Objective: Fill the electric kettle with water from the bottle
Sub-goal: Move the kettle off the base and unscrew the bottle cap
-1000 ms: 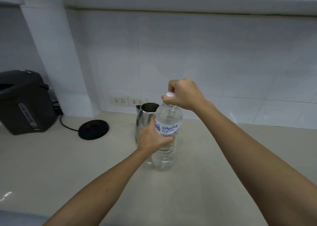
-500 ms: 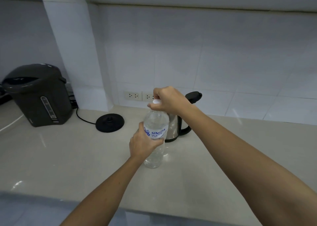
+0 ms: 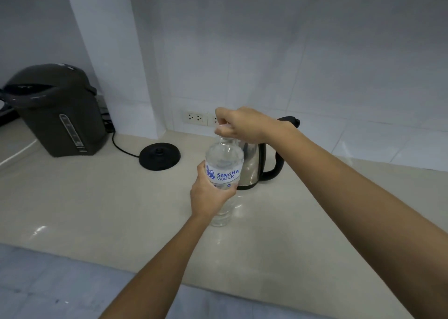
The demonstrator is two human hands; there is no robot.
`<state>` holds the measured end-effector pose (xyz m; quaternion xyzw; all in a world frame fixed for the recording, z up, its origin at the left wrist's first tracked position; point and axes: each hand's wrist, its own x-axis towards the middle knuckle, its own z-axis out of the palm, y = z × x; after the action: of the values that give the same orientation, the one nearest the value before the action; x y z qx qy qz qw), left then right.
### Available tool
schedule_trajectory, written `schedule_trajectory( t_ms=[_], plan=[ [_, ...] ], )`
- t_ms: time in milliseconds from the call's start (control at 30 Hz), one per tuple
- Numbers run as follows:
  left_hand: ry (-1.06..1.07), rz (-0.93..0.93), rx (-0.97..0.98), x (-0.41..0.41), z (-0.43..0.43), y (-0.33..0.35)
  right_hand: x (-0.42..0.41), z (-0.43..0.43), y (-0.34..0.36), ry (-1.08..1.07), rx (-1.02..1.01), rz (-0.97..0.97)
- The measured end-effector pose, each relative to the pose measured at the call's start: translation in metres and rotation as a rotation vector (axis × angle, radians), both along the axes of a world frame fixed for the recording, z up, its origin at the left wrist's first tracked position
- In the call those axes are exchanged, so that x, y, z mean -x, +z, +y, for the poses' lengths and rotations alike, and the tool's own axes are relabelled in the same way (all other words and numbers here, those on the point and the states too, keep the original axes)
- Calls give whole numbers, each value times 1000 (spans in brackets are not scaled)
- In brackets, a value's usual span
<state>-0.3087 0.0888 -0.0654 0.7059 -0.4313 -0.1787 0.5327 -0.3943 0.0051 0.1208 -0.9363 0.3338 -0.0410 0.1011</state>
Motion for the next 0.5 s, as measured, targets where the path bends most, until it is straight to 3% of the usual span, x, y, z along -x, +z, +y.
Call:
schedule_trajectory(
  t_ms=[267,500],
  plan=[
    [58,-40,-15,2,-3,-9,1,-5,28,130,2,318],
    [105,-32,-4,4,-4,-18,4,-5,35,198,-54,293]
  ],
)
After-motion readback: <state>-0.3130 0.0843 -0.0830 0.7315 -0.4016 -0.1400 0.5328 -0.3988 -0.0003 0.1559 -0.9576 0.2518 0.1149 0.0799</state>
